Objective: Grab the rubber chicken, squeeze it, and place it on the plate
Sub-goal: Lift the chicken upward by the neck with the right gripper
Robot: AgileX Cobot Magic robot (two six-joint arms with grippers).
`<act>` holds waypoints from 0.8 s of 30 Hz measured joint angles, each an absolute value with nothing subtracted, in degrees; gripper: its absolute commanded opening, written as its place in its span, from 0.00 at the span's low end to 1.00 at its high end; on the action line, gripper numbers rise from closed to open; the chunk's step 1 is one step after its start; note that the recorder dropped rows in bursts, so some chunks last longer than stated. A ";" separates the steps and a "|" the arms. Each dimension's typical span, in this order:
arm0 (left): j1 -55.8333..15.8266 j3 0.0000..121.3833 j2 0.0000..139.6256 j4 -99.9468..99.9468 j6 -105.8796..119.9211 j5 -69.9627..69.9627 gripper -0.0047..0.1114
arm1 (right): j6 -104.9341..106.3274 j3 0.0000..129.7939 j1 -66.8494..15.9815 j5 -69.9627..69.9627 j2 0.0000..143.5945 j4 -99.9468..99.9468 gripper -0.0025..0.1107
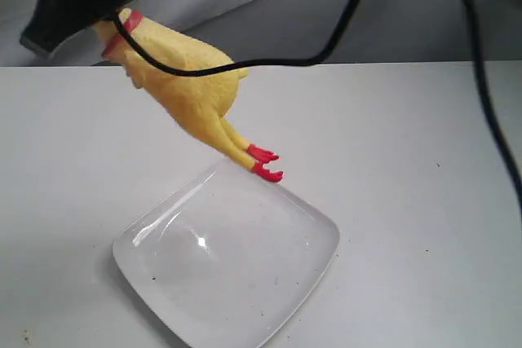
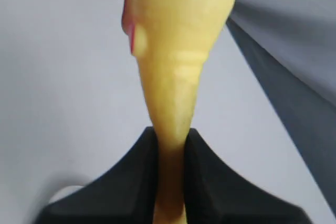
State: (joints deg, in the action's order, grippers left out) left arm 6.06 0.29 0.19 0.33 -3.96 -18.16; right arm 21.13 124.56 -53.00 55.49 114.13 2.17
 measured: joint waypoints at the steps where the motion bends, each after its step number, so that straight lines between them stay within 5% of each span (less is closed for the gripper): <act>1: 6.06 0.29 0.19 0.33 -3.96 -18.16 0.04 | 22.75 124.56 -53.00 56.88 112.64 -1.69 0.02; 13: 6.06 0.29 0.19 0.33 -3.96 -18.16 0.04 | 24.75 111.38 -53.00 61.31 90.47 -6.39 0.02; 24: 6.06 0.29 0.19 0.33 -3.96 -18.16 0.04 | 24.88 66.92 -53.00 27.71 63.56 -11.24 0.02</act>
State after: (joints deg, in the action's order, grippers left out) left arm 6.06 0.29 0.19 0.33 -3.96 -18.16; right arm 24.88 66.92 -53.00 27.71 63.56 -11.24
